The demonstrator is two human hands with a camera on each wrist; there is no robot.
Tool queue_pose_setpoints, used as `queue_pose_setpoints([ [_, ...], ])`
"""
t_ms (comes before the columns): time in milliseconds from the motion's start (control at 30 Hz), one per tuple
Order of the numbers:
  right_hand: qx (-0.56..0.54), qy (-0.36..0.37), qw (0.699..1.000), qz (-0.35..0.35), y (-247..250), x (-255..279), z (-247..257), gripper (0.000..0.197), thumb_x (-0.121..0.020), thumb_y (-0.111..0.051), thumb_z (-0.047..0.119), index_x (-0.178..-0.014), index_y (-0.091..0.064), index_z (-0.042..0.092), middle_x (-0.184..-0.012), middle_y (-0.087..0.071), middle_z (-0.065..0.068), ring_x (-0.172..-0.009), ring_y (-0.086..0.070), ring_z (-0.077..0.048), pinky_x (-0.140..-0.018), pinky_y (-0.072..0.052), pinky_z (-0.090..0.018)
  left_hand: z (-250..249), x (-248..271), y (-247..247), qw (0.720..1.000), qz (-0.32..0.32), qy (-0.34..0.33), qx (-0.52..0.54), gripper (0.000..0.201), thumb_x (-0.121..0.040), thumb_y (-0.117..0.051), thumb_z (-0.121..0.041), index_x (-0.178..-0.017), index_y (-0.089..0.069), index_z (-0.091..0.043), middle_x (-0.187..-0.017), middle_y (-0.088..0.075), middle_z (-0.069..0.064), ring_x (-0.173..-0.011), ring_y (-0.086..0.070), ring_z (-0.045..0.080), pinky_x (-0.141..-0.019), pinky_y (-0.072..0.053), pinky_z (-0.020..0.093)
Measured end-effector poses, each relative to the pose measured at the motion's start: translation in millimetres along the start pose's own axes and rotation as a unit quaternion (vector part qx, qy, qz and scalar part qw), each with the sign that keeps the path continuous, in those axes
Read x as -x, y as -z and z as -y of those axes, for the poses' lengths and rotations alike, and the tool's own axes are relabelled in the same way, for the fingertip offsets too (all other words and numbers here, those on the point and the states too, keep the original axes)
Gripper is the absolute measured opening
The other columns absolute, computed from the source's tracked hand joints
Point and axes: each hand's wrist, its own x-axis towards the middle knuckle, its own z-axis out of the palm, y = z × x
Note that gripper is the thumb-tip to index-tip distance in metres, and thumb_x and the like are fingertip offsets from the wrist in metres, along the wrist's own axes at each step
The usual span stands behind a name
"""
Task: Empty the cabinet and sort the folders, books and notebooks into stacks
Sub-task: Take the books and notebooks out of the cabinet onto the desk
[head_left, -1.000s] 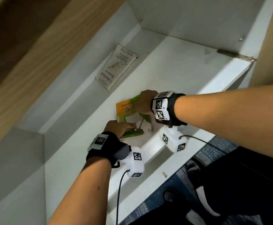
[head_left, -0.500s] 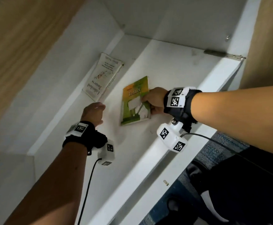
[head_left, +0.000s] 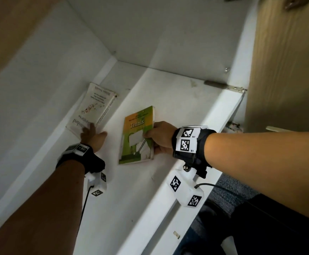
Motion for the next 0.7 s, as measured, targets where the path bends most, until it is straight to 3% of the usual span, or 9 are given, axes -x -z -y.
queue_pose_setpoints([
  [133, 0.024, 0.001, 1.000, -0.003, 1, -1, 0, 0.030, -0.094, -0.050, 0.008, -0.122, -0.057, -0.001, -0.120, -0.063, -0.024, -0.106, -0.064, -0.040, -0.088, -0.055, -0.050, -2, 12, -2, 1.000, -0.013, 0.022, 0.015, 0.079, -0.098, -0.044, -0.046, -0.155, 0.001, -0.013, -0.162, 0.004, 0.010, -0.150, -0.001, 0.028, -0.122, -0.006, 0.039],
  [367, 0.004, -0.003, 1.000, -0.012, 0, 0, -1, 0.031, -0.095, -0.042, 0.003, -0.122, -0.057, -0.004, -0.119, -0.063, -0.026, -0.107, -0.063, -0.044, -0.090, -0.052, -0.054, -7, 64, -4, 0.999, 0.010, 0.015, -0.050, 0.087, -0.093, -0.053, -0.046, -0.154, -0.004, -0.009, -0.161, -0.013, 0.014, -0.146, -0.019, 0.031, -0.119, -0.019, 0.038],
  [500, 0.009, -0.005, 0.999, -0.033, -2, 0, 0, 0.034, -0.098, -0.040, 0.005, -0.128, -0.053, -0.005, -0.126, -0.058, -0.028, -0.113, -0.059, -0.044, -0.095, -0.048, -0.057, -8, 75, 10, 0.999, 0.012, 0.007, -0.048, 0.057, -0.096, -0.050, -0.037, -0.141, -0.042, -0.003, -0.148, -0.042, 0.017, -0.132, -0.043, 0.034, -0.107, -0.036, 0.036],
  [533, 0.009, -0.002, 0.999, -0.031, -2, 0, 0, 0.035, -0.099, -0.040, 0.006, -0.130, -0.051, -0.005, -0.129, -0.057, -0.027, -0.115, -0.058, -0.043, -0.096, -0.048, -0.055, -3, 69, 16, 0.999, 0.000, 0.012, -0.031, 0.055, -0.095, -0.052, -0.036, -0.139, -0.044, -0.004, -0.145, -0.046, 0.017, -0.128, -0.047, 0.034, -0.104, -0.039, 0.035],
  [633, 0.076, 0.018, 0.996, -0.036, 0, 0, 0, 0.035, -0.096, -0.046, 0.009, -0.129, -0.051, -0.001, -0.128, -0.058, -0.021, -0.112, -0.062, -0.035, -0.090, -0.055, -0.045, 20, 60, 26, 0.998, -0.027, 0.056, 0.021, 0.085, -0.081, -0.060, -0.056, -0.150, -0.027, -0.018, -0.150, -0.038, 0.015, -0.132, -0.042, 0.036, -0.110, -0.035, 0.041],
  [700, 0.107, 0.032, 0.993, -0.039, 1, 0, -1, 0.035, -0.095, -0.048, 0.009, -0.128, -0.053, 0.000, -0.127, -0.059, -0.018, -0.112, -0.062, -0.033, -0.089, -0.056, -0.043, 35, 61, 14, 0.995, 0.003, 0.094, 0.033, 0.105, -0.069, -0.052, -0.074, -0.153, -0.017, -0.022, -0.155, -0.026, 0.018, -0.138, -0.032, 0.041, -0.115, -0.026, 0.049],
])
